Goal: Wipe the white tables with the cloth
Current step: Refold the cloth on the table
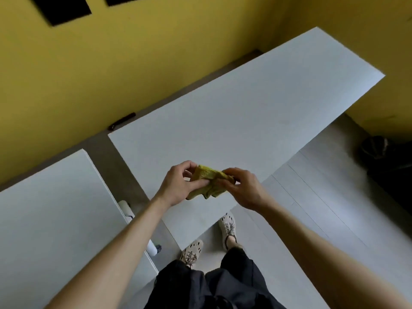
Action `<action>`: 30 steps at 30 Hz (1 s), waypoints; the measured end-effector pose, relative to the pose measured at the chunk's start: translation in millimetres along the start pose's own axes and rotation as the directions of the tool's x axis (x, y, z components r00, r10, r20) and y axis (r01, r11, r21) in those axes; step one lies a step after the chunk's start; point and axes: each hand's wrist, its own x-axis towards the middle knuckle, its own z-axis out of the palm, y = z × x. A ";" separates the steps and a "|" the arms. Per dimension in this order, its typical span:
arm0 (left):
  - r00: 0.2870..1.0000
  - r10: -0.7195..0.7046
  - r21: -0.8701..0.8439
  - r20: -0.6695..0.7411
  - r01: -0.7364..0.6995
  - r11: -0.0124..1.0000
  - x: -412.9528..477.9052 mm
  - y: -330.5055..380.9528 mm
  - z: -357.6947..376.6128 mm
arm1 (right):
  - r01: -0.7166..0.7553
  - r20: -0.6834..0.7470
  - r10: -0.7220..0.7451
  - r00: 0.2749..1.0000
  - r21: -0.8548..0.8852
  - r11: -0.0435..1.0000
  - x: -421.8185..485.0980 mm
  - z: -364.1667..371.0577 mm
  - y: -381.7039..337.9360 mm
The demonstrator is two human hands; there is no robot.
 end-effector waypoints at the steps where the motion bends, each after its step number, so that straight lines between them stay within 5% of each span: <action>1: 1.000 -0.008 0.007 -0.015 0.008 1.000 2.0 1.0 -7.3 | 0.043 0.044 -0.041 0.998 -0.035 0.998 15.8 -1.2 -4.6; 5: 0.974 -0.202 -0.005 -0.106 0.203 0.979 -0.5 -2.7 -17.6 | 0.246 0.296 -0.205 0.933 -0.110 0.963 79.0 -8.4 -33.8; 10: 0.839 -0.382 -0.107 -0.386 0.371 0.923 -11.5 -0.8 -3.9 | 0.488 0.483 -0.401 0.778 -0.065 0.870 138.4 4.6 -59.0; 13: 0.643 -0.475 -0.197 -0.601 0.457 0.867 -29.7 -4.9 -11.4 | 0.482 0.482 -0.429 0.764 0.016 0.876 165.9 30.9 -67.9; 16: 0.407 -0.521 -0.304 -0.751 0.487 0.819 -51.1 -27.8 -25.0 | 0.516 0.519 -0.386 0.763 -0.129 0.847 185.9 62.5 -69.6; 19: 0.300 -0.473 -0.256 -0.828 0.548 0.796 -50.3 -59.7 -31.8 | 0.552 0.540 -0.375 0.753 -0.209 0.807 201.3 95.1 -62.8; 24: 0.591 -0.584 -0.211 -0.556 0.580 0.787 -9.7 -119.1 -1.0 | 0.642 0.450 -0.483 0.751 -0.327 0.694 231.7 159.0 -46.2; 30: 0.653 -0.422 -0.099 -0.629 0.471 0.877 -20.3 -157.5 8.7 | 0.782 0.425 -0.657 0.623 -0.370 0.502 259.0 201.3 2.6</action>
